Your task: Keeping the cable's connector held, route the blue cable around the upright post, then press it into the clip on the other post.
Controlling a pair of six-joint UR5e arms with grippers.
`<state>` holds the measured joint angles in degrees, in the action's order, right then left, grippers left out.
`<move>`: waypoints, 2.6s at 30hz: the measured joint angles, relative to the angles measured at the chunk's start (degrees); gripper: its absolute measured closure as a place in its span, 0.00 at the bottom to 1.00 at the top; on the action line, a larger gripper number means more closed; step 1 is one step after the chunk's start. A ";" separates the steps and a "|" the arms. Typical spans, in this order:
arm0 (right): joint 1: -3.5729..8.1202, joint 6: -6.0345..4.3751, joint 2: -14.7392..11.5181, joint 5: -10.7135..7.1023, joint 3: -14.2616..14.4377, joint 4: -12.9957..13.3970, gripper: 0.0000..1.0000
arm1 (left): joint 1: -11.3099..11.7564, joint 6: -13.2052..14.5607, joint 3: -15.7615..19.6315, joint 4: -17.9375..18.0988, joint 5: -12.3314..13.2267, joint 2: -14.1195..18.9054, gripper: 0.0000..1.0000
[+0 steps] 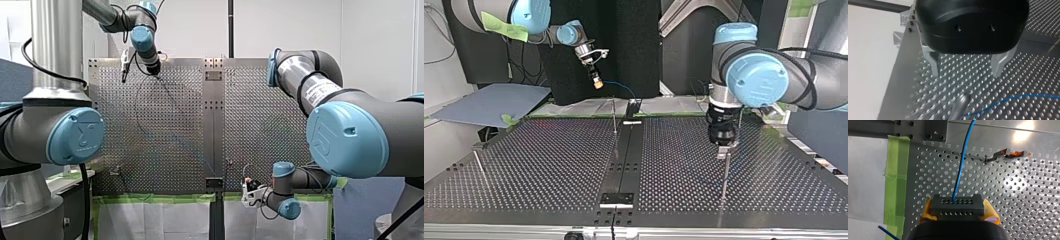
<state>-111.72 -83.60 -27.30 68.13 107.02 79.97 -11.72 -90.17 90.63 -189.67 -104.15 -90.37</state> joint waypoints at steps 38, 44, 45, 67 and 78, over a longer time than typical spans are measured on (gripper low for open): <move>0.06 -0.06 0.00 -0.58 -0.01 -0.24 1.00 | -11.95 13.94 -6.22 13.04 -12.53 -18.24 0.00; 0.05 -0.06 0.00 -1.05 -0.01 -0.09 1.00 | -11.47 17.31 -6.20 15.60 -15.26 -18.68 0.00; 0.05 -0.06 0.00 -1.08 -0.01 -0.08 1.00 | -11.39 17.80 -6.20 15.78 -15.56 -18.97 0.00; -0.12 -0.03 0.00 -1.55 0.00 0.03 1.00 | -10.45 27.62 -6.27 20.56 -22.37 -25.20 0.00; -0.16 -0.06 -0.01 -1.61 0.00 0.03 1.00 | -9.86 28.21 -7.20 21.77 -22.45 -25.74 0.00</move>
<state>-111.89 -83.66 -27.31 66.51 107.02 79.99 -21.58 -61.96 83.43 -167.89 -126.60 -116.11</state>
